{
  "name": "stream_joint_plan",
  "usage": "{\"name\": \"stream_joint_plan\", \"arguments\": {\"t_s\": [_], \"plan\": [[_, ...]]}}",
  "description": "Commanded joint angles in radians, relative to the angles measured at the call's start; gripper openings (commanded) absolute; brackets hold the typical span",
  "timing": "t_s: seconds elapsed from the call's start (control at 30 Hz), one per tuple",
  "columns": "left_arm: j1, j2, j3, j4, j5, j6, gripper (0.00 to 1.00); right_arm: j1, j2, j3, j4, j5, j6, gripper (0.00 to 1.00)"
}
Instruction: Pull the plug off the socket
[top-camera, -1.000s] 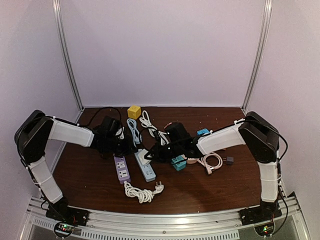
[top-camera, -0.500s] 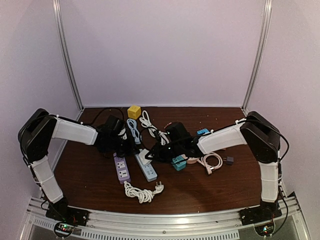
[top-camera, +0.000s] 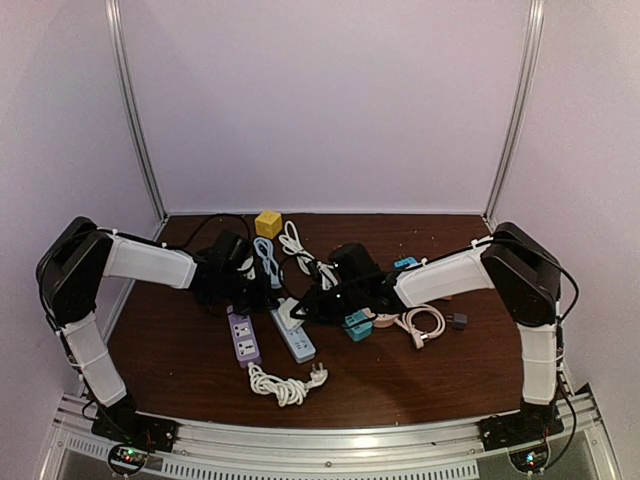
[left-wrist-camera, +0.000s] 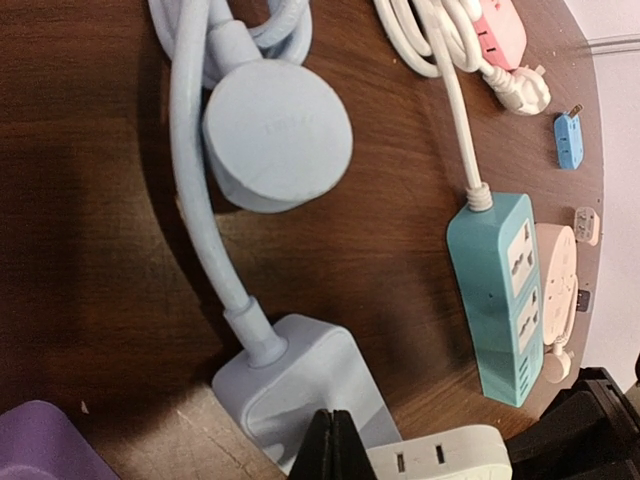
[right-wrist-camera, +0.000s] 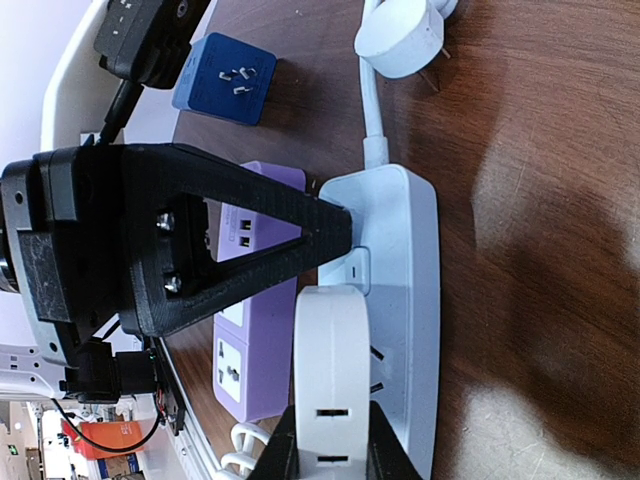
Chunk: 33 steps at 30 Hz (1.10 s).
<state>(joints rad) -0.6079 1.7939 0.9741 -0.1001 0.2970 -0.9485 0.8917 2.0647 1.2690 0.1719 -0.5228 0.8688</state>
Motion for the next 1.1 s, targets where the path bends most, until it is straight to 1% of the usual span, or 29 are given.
{"name": "stream_joint_plan", "arguments": {"t_s": [0.0, 0.23, 0.37, 0.43, 0.73, 1.07], "plan": [[-0.007, 0.020, -0.028, -0.116, -0.053, 0.019, 0.00, -0.001, -0.041, 0.031, 0.023, -0.026, 0.002, 0.00], [-0.009, 0.020, -0.046, -0.123, -0.071, 0.013, 0.00, -0.017, -0.040, 0.028, 0.066, -0.080, 0.045, 0.00], [-0.009, 0.016, -0.064, -0.126, -0.082, 0.009, 0.00, -0.032, -0.036, 0.001, 0.143, -0.114, 0.108, 0.00], [-0.009, 0.014, -0.073, -0.122, -0.085, 0.004, 0.00, -0.037, -0.033, 0.001, 0.154, -0.120, 0.124, 0.00], [-0.012, 0.014, -0.086, -0.109, -0.088, 0.003, 0.00, -0.039, -0.026, 0.015, 0.144, -0.128, 0.128, 0.00], [-0.035, 0.013, -0.131, -0.080, -0.081, -0.024, 0.00, -0.045, 0.003, 0.042, 0.119, -0.119, 0.178, 0.00]]}}
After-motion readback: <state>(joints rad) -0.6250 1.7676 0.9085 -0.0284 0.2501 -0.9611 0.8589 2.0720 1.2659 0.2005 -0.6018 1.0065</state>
